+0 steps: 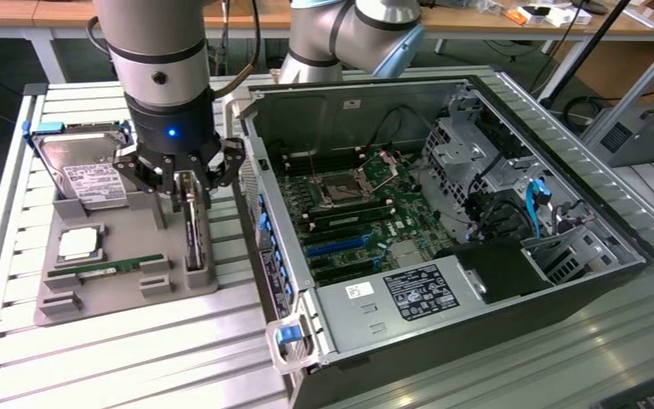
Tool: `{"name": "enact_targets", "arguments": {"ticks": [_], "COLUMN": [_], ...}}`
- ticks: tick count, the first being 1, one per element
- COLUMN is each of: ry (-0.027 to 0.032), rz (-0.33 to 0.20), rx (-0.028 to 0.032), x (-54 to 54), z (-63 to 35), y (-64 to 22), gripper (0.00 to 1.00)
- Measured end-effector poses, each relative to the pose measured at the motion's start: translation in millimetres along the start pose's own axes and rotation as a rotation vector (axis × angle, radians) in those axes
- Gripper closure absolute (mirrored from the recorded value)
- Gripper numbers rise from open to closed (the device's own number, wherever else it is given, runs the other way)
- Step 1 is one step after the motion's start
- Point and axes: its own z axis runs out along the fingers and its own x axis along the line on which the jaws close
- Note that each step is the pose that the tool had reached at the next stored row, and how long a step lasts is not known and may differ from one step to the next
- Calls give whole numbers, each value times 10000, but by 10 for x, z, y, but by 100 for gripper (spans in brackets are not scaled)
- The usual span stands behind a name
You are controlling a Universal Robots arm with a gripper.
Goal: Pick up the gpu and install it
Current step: 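Pick up the gpu and move the gpu toward the slot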
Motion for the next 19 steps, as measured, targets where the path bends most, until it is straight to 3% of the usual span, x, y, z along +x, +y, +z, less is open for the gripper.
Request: {"name": "enact_targets", "arguments": {"ticks": [12, 19], "ry": [-1, -2], "rz": [0, 0], "rx": [-1, -2], "x": [19, 19], "z": [13, 80], "y": [-26, -41], "gripper": [58, 58]}}
